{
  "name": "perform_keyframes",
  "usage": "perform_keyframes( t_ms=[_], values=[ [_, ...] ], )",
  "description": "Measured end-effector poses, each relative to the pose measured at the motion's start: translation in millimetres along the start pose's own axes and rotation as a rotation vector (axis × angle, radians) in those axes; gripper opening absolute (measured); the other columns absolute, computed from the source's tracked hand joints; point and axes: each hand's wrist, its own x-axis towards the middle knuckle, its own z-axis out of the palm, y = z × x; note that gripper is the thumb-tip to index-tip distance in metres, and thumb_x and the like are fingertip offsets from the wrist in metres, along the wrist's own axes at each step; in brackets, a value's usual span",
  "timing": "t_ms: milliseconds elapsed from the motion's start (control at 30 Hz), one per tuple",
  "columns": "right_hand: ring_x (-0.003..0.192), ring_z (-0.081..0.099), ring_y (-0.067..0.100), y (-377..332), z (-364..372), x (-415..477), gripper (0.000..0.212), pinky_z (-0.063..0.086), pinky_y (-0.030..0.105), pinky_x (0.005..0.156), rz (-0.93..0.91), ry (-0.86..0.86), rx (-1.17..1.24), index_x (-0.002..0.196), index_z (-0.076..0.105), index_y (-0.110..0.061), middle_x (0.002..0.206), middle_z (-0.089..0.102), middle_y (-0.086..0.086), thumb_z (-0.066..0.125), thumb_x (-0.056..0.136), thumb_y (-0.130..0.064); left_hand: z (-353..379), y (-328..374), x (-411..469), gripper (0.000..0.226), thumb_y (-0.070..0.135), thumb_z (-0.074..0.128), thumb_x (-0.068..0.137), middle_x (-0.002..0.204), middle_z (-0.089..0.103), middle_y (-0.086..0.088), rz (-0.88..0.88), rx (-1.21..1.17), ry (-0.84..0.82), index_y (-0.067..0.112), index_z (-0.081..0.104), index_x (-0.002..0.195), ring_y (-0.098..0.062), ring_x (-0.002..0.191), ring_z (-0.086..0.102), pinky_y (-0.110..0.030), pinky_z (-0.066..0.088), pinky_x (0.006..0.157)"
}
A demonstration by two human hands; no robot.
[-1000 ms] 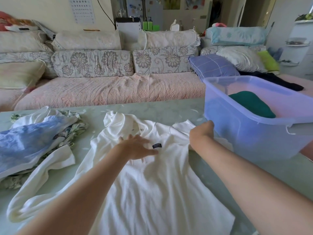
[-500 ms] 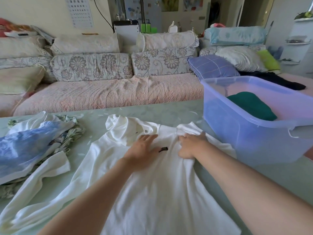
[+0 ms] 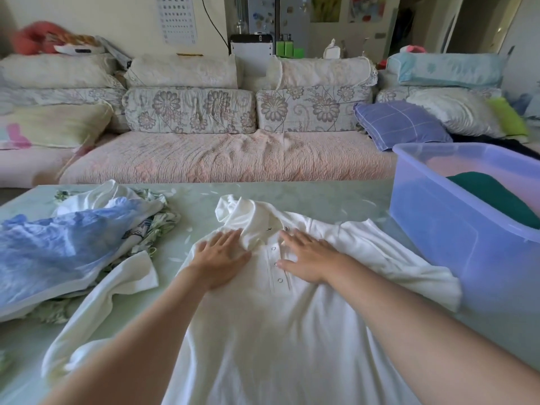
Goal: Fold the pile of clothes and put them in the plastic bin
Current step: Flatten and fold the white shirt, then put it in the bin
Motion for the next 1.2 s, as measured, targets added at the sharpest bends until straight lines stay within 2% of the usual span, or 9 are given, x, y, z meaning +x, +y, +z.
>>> perform_keyframes(
  t_ms=[133,233,367,500,633,800,967,1067,1200],
  values=[
    [0.154,-0.001,0.023,18,-3,9,0.087,0.010,0.051,0.121,0.121,0.005,-0.061,0.157,-0.007,-0.041,0.167,-0.010,-0.008,0.023,0.087,-0.082,-5,-22,10,0.081,0.072,0.025,0.092,0.164,0.000,0.012,-0.050,0.043,-0.003,0.033,-0.007,0.156,-0.010,0.150,-0.003,-0.042,0.002,0.120],
    [0.145,0.031,0.026,8,-12,20,0.072,0.026,0.047,0.113,0.140,0.111,-0.178,0.154,0.028,-0.032,0.162,0.026,0.000,0.026,0.093,-0.070,-11,-28,22,0.072,0.074,0.032,0.087,0.161,0.015,0.011,-0.048,0.073,-0.005,0.040,0.021,0.150,-0.016,0.148,0.010,-0.044,0.008,0.119],
    [0.113,0.054,0.030,-16,-23,42,0.044,0.036,0.041,0.097,0.150,0.446,-0.195,0.112,0.066,-0.014,0.119,0.063,0.007,0.030,0.100,-0.036,-23,-11,41,0.064,0.067,0.025,0.077,0.130,0.050,0.001,-0.100,-0.033,0.149,0.039,0.062,0.121,-0.022,0.126,0.038,-0.039,0.023,0.106],
    [0.110,0.054,0.031,-23,-28,78,0.022,0.043,0.039,0.087,0.028,0.556,0.003,0.110,0.061,-0.015,0.117,0.057,0.008,0.043,0.098,-0.015,-28,3,65,0.047,0.060,0.044,0.093,0.114,0.062,-0.003,-0.106,-0.172,0.350,0.024,0.071,0.103,-0.025,0.114,0.050,-0.037,0.035,0.097],
    [0.120,0.053,0.030,-28,-36,111,0.040,0.047,0.039,0.091,0.031,0.410,0.042,0.130,0.055,-0.019,0.129,0.054,0.006,0.051,0.091,-0.009,-30,26,86,0.045,0.051,0.066,0.084,0.112,0.068,0.000,-0.035,-0.431,0.324,0.018,0.067,0.114,-0.020,0.107,0.061,-0.032,0.047,0.090],
    [0.095,0.065,0.029,-23,-33,136,0.008,0.040,0.028,0.069,0.172,0.454,0.097,0.086,0.070,-0.018,0.099,0.069,0.005,0.062,0.089,-0.020,-25,29,102,0.055,0.009,0.051,0.086,0.128,0.063,-0.005,-0.106,-0.380,0.205,0.023,0.052,0.139,-0.027,0.117,0.056,-0.032,0.046,0.090],
    [0.085,0.062,0.021,-11,-58,128,0.015,0.044,0.023,0.076,0.300,0.684,0.589,0.076,0.065,-0.021,0.089,0.070,0.000,0.065,0.091,-0.024,-56,18,99,0.039,0.006,0.043,0.084,0.094,0.071,-0.003,-0.208,-0.821,0.404,0.025,0.073,0.098,-0.024,0.087,0.063,-0.029,0.048,0.073],
    [0.076,0.070,0.029,-5,-70,114,0.020,0.058,0.039,0.077,0.360,0.815,0.852,0.071,0.059,-0.019,0.077,0.072,0.003,0.059,0.090,-0.024,-79,18,84,0.035,0.000,0.037,0.080,0.068,0.060,0.000,-0.234,-1.118,0.495,0.019,0.066,0.078,-0.018,0.066,0.053,-0.019,0.040,0.056],
    [0.068,0.070,0.017,-2,-72,77,0.006,0.056,0.033,0.068,0.309,0.825,0.999,0.081,0.059,-0.018,0.070,0.070,-0.003,0.061,0.085,-0.022,-85,20,51,0.037,-0.007,0.036,0.081,0.060,0.051,0.001,-0.182,-1.089,0.418,0.018,0.060,0.069,-0.013,0.055,0.043,-0.017,0.031,0.042]
  ],
)
